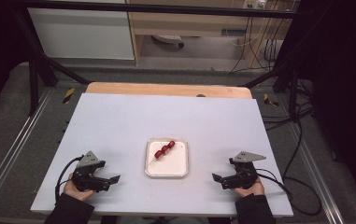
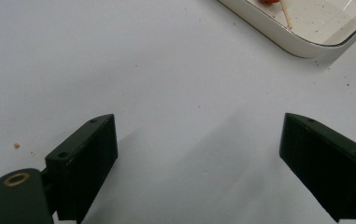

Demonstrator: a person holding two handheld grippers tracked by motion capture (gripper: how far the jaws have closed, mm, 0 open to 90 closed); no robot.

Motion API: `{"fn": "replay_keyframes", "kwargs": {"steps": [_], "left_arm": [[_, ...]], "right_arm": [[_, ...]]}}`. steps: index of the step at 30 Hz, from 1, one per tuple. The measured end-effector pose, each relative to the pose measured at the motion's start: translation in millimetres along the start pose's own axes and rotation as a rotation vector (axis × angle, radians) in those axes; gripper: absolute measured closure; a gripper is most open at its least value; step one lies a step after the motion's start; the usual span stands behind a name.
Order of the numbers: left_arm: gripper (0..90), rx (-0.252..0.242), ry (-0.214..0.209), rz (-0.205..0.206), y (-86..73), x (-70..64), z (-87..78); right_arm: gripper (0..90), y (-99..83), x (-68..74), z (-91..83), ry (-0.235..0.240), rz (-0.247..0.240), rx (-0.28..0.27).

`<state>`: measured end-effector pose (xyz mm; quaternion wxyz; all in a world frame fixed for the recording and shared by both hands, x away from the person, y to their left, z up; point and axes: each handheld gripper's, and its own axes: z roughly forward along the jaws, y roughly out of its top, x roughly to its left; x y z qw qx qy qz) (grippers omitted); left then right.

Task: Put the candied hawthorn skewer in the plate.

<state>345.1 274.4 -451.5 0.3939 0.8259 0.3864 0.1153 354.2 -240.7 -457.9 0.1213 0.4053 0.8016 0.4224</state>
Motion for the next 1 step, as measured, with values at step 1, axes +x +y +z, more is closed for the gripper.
{"fn": "replay_keyframes", "kwargs": {"steps": [1], "left_arm": [[11.6,0.001,0.000,0.000,0.0,-0.3,0.2]], "right_arm": [[0.4,0.0,-0.1,0.0,0.001,-0.001,-0.001]]}}
